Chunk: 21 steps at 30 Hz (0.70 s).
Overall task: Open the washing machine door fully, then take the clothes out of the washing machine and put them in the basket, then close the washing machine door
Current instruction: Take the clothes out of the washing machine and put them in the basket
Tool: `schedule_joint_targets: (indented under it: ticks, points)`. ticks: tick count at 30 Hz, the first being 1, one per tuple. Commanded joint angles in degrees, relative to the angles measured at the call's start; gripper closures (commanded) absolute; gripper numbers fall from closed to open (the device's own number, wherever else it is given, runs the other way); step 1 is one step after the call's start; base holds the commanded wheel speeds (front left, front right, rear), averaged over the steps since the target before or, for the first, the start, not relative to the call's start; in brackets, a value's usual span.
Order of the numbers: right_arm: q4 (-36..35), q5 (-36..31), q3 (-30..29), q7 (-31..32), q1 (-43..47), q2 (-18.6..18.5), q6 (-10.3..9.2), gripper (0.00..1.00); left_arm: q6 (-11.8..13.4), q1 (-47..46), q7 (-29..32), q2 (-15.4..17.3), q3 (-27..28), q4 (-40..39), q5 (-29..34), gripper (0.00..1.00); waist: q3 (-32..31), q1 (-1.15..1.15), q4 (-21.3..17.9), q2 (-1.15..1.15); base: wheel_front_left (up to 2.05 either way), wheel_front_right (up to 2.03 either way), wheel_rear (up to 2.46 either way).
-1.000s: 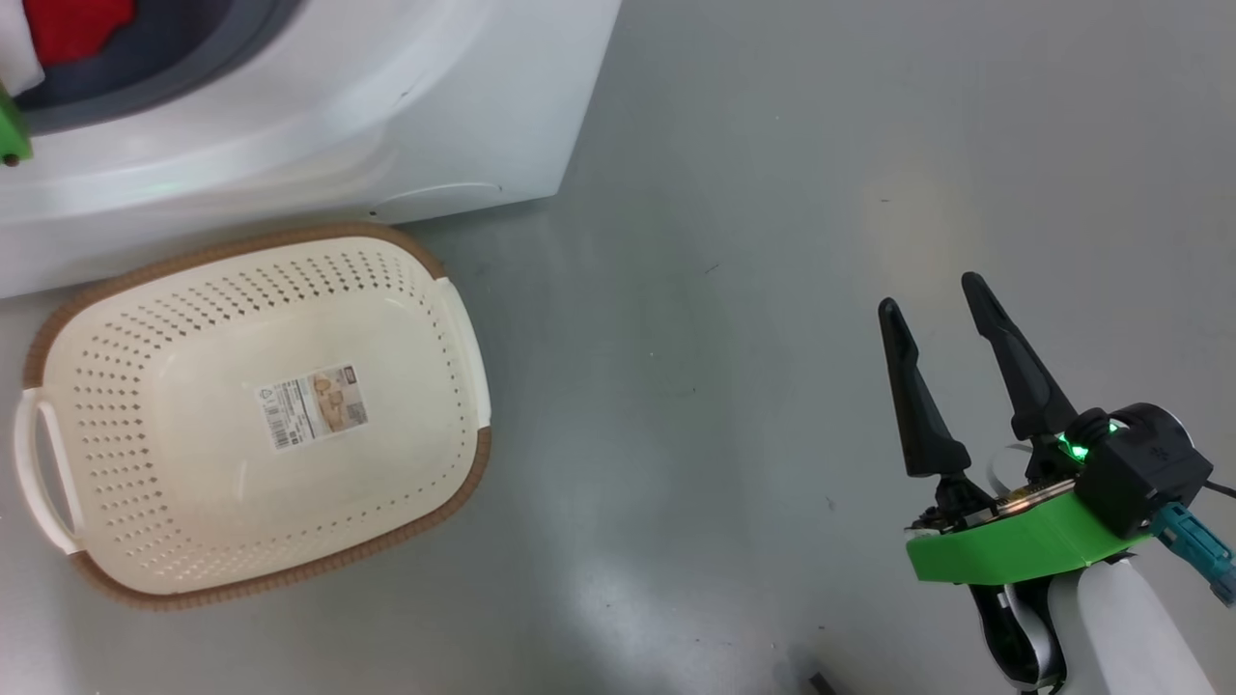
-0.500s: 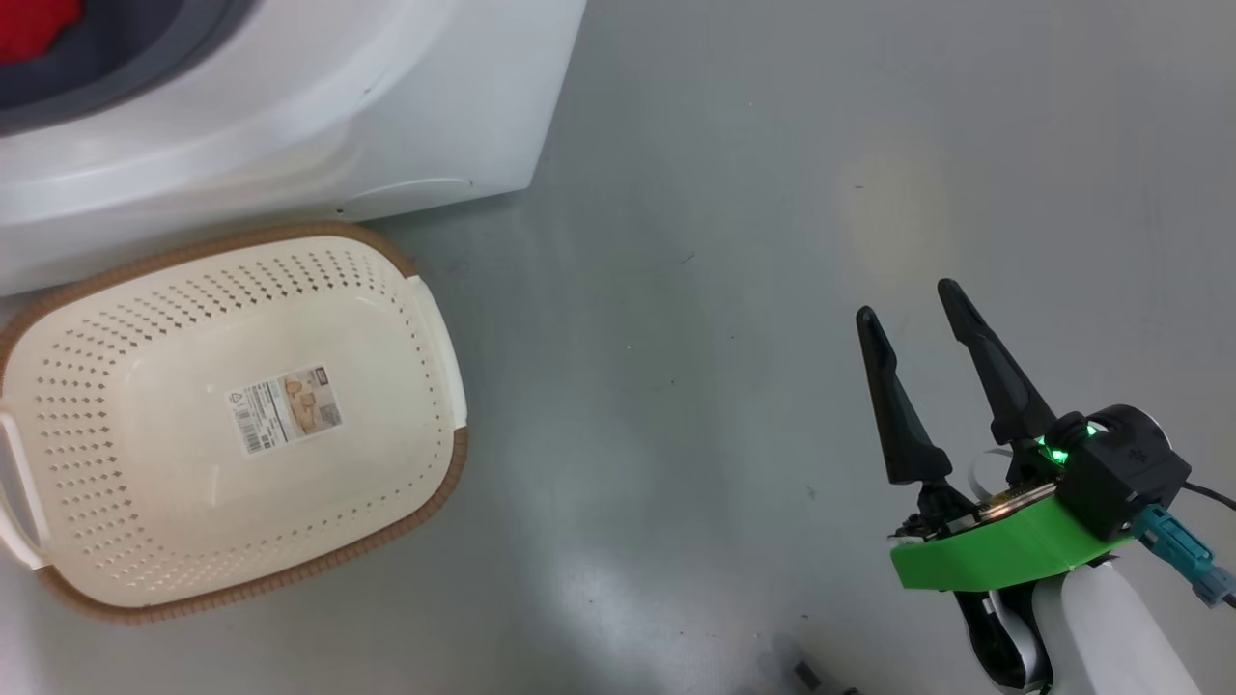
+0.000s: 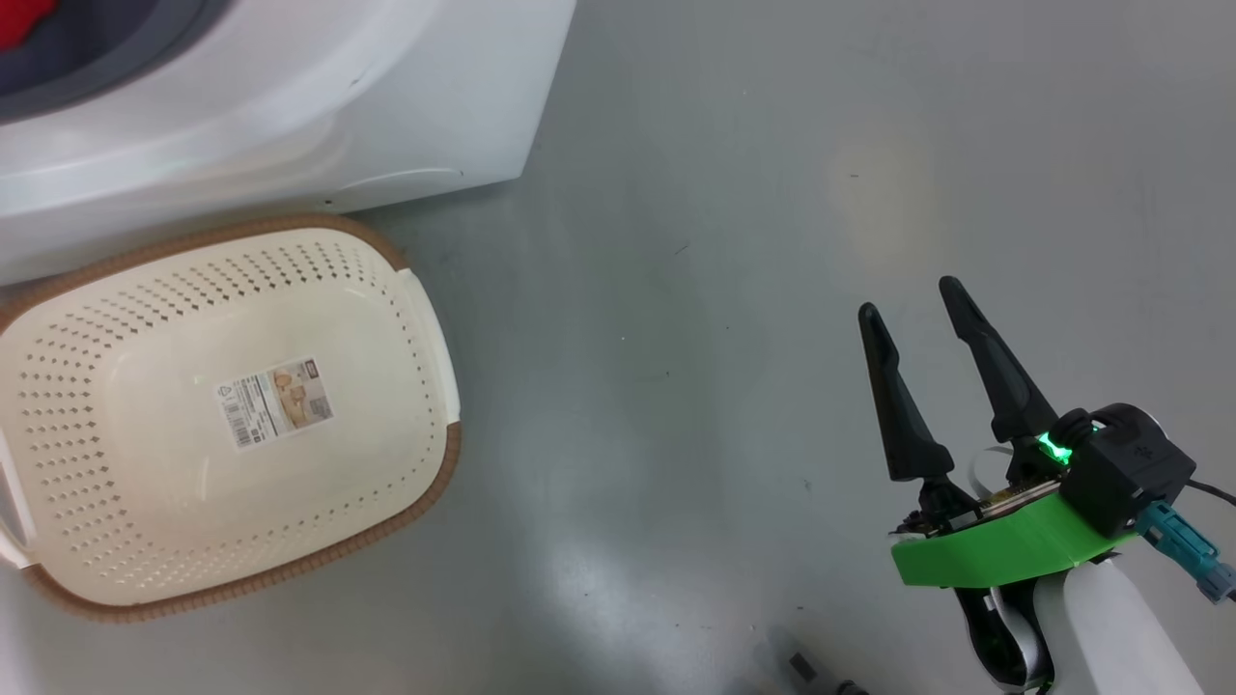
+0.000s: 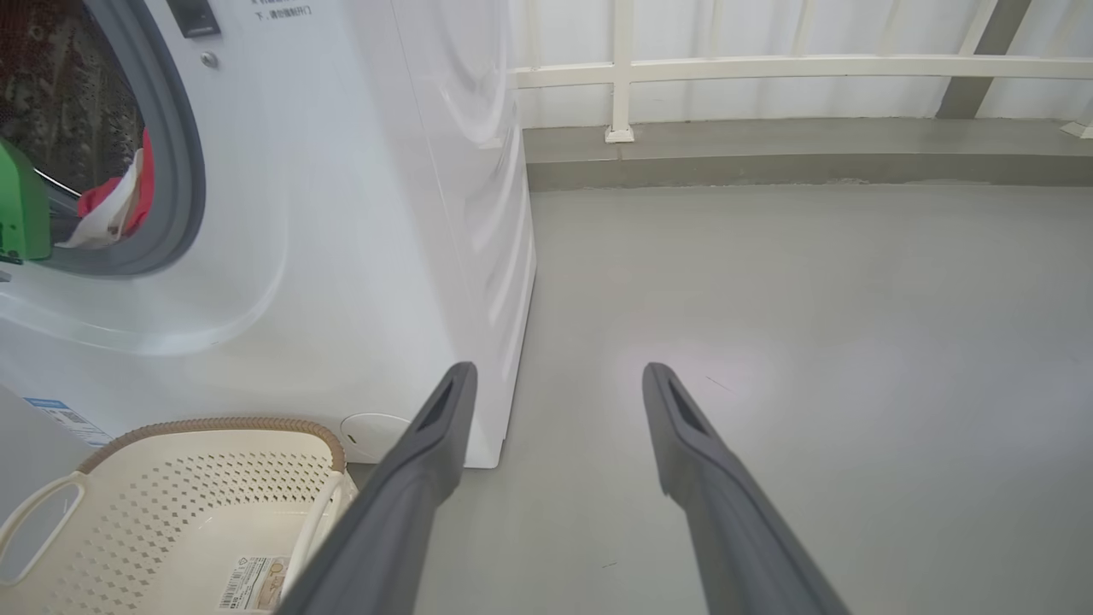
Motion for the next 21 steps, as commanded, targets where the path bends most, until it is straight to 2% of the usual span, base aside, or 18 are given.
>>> schedule_joint_targets:
  ticks: [1, 21]
  points:
    - [-1.3, 0.4, 0.9, -0.4, -0.3, -0.6, 0.36, 0.0, 0.1, -0.3, -0.3, 3.2, 0.4, -0.3, 0.1, 1.0, 0.1, 0.0, 0.1, 0.0, 0.0, 0.0, 0.0]
    - [-1.1, 0.2, 0.1, -0.4, -0.9, -0.6, 0.36, 0.0, -2.4, 0.1, -13.9, 1.2, 2.1, -5.2, -4.1, 1.0, -0.1, 0.0, 3.1, 0.0, 0.0, 0.0, 0.0]
